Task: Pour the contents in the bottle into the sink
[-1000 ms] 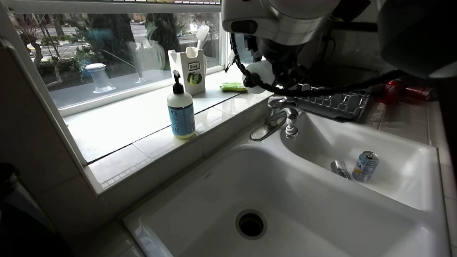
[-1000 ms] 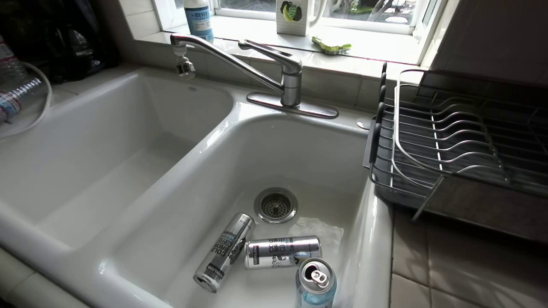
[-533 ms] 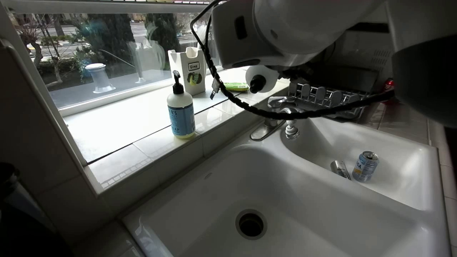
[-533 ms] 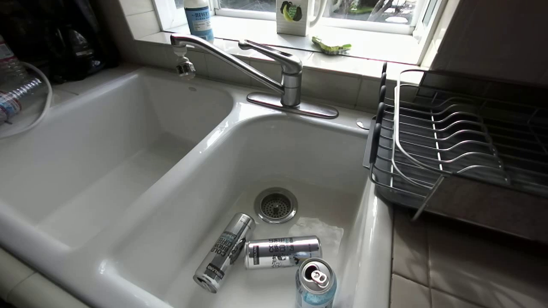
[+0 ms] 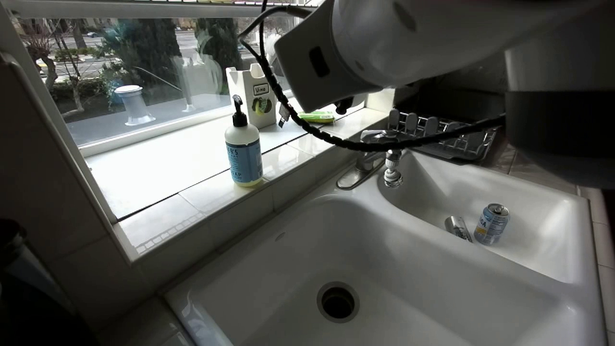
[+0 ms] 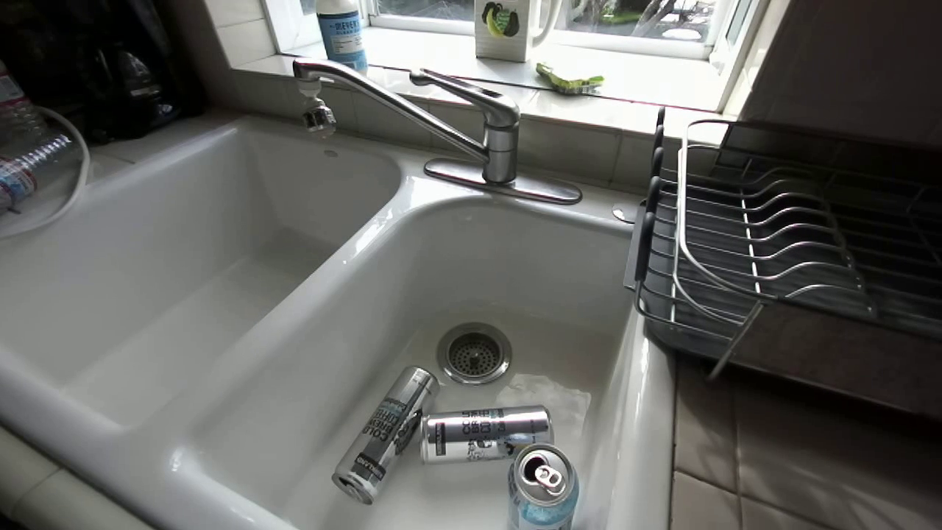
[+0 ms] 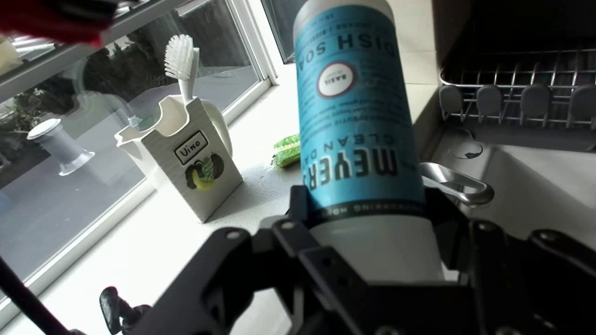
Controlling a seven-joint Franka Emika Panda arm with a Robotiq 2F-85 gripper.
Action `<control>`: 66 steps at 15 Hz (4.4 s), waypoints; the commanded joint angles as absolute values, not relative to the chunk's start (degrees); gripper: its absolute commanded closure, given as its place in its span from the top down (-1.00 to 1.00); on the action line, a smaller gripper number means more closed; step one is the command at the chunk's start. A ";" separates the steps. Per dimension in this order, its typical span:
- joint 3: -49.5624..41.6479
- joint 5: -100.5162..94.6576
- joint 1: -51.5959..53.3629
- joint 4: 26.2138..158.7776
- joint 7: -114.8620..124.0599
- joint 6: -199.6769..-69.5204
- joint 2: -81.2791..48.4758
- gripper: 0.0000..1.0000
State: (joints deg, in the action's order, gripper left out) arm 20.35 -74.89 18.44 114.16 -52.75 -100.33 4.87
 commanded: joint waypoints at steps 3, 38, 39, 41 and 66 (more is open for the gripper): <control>21.09 -83.88 19.58 114.53 -58.91 -98.16 2.66 -0.24; 21.63 -102.06 22.24 118.16 -63.10 -90.60 -3.13 -0.24; 21.51 -102.72 22.13 118.36 -63.07 -90.18 -3.13 -0.24; 21.20 -104.09 21.86 118.68 -63.04 -89.61 -3.14 -0.24; 19.16 -103.69 19.85 118.17 -59.99 -91.42 -4.52 -0.24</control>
State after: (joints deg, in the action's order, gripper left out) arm 19.17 -105.10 19.98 117.74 -61.28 -90.50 -4.30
